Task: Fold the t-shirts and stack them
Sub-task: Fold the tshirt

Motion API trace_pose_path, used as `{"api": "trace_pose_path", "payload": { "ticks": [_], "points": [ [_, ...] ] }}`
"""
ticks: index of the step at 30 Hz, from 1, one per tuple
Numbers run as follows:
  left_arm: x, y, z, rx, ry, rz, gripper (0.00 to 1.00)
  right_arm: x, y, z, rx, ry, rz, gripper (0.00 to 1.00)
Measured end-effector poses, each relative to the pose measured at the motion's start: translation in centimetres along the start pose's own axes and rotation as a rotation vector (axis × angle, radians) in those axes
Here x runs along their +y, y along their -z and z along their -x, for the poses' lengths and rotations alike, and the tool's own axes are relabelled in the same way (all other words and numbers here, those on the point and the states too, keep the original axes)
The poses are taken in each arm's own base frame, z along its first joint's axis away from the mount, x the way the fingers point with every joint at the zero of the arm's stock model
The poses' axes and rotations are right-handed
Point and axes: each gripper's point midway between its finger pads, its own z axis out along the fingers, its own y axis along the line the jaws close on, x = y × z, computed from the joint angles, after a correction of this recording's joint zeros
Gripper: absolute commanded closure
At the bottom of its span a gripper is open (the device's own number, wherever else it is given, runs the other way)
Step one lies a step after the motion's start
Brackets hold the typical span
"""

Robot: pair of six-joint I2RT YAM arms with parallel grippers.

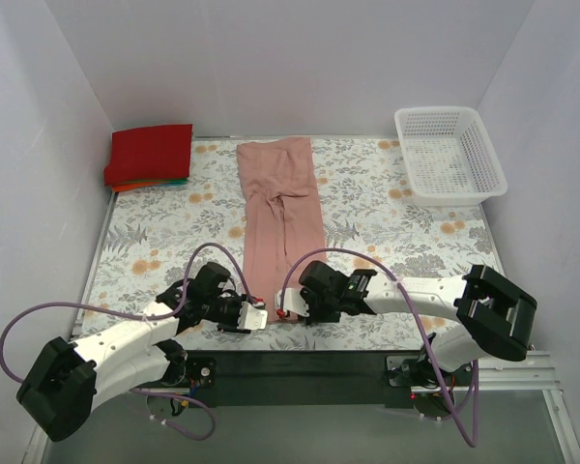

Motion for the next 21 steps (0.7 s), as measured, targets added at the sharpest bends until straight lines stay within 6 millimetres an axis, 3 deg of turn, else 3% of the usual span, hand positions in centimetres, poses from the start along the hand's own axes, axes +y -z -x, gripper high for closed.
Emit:
{"api": "trace_pose_path", "payload": {
  "ticks": [3, 7, 14, 21],
  "points": [
    [0.0, -0.3, -0.1, 0.007, 0.001, -0.006, 0.84, 0.1, -0.1, 0.3, -0.002, 0.024, -0.010, 0.99],
    [0.2, -0.3, -0.1, 0.013, -0.023, -0.006, 0.99, 1.1, -0.1, 0.8, -0.011, 0.059, 0.006, 0.99],
    [-1.4, 0.6, 0.1, 0.039, -0.006, -0.071, 1.00, 4.9, 1.1, 0.7, -0.008, 0.111, 0.123, 0.99],
    [-1.9, 1.5, 1.1, 0.029, 0.020, -0.096, 1.00, 5.3, 2.1, 1.0, -0.032, 0.116, 0.135, 0.99]
  ]
}}
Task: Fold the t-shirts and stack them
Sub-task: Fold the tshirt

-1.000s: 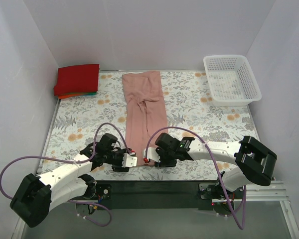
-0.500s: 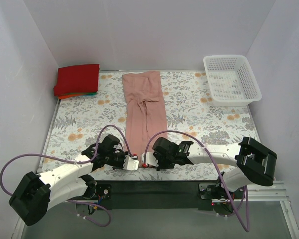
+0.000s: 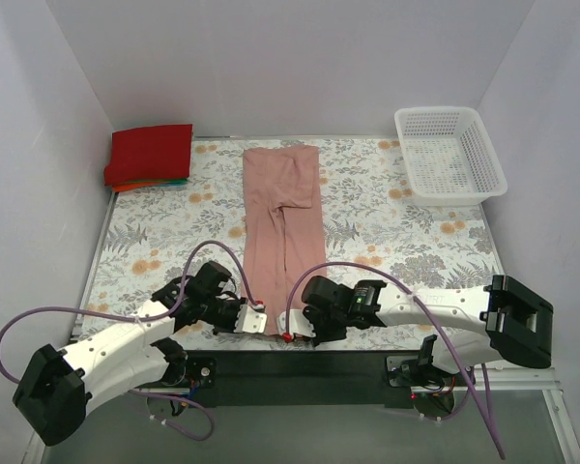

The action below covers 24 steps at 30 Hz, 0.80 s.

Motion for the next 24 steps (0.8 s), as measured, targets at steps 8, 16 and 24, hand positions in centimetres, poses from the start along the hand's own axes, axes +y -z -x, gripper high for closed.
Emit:
{"api": "trace_pose_path", "payload": {
  "ticks": [8, 16, 24],
  "points": [
    [0.2, 1.0, 1.2, -0.026, 0.032, 0.030, 1.00, -0.6, 0.9, -0.1, -0.011, -0.018, -0.028, 0.99],
    [4.4, 3.5, 3.4, -0.067, 0.064, 0.154, 1.00, -5.4, 3.9, 0.8, -0.047, -0.072, -0.128, 0.99],
    [13.2, 6.5, 2.8, -0.100, 0.178, 0.321, 1.00, -12.3, 6.4, 0.5, -0.054, -0.104, -0.238, 0.99]
  ]
}}
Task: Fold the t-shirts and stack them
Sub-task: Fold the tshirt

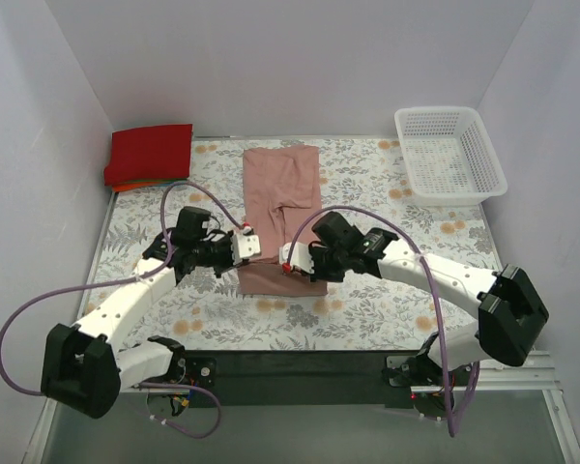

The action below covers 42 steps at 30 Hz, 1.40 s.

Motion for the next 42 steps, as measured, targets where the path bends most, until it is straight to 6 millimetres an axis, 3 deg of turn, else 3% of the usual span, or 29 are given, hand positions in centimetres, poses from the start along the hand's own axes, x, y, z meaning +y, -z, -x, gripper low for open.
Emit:
{"api": "trace_pose_path", "payload": {
  "ticks": [7, 15, 23, 25, 26, 27, 28, 29, 30, 34, 37, 42],
  "points": [
    [7.2, -1.4, 1.0, -0.048, 0.027, 0.080, 1.00, -7.0, -0.5, -0.9, 0.019, -0.044, -0.060, 0.99],
    [12.6, -3.9, -0.7, -0.054, 0.056, 0.117, 1.00, -14.5, -1.6, -2.6, 0.031, -0.097, -0.116, 0.99],
    [16.7, -5.8, -2.8, -0.055, 0.065, 0.161, 1.00, -19.4, -3.6, -3.2, 0.024, -0.104, -0.137, 0.99],
    [17.3, -6.4, -3.5, -0.049, 0.067, 0.167, 1.00, -20.3, -4.3, -3.4, 0.029, -0.109, -0.136, 0.97],
    [17.6, -6.7, -3.9, -0.042, 0.070, 0.171, 0.88, -20.7, -4.7, -3.5, 0.030, -0.110, -0.139, 0.88],
    [17.9, -6.9, -4.2, -0.037, 0.072, 0.176, 0.78, -21.1, -5.0, -3.6, 0.033, -0.114, -0.141, 0.65],
    [18.3, -7.1, -4.5, -0.031, 0.073, 0.184, 0.68, -21.3, -5.3, -3.7, 0.036, -0.124, -0.143, 0.56],
    [18.7, -7.2, -4.8, -0.023, 0.078, 0.197, 0.46, -21.7, -5.5, -3.9, 0.046, -0.127, -0.149, 0.52],
    [18.9, -7.2, -5.0, -0.016, 0.081, 0.209, 0.43, -22.0, -5.6, -4.0, 0.051, -0.132, -0.158, 0.49],
    [19.8, -6.4, -4.9, -0.019, 0.115, 0.254, 0.41, -22.7, -4.9, -4.0, 0.052, -0.152, -0.184, 0.49],
    [20.1, -4.7, -3.7, -0.042, 0.129, 0.291, 0.43, -22.9, -3.3, -3.3, 0.033, -0.162, -0.212, 0.51],
    [16.5, -0.5, -0.1, -0.121, 0.108, 0.304, 0.45, -20.4, 1.2, -1.2, -0.030, -0.166, -0.227, 0.55]
  ]
}}
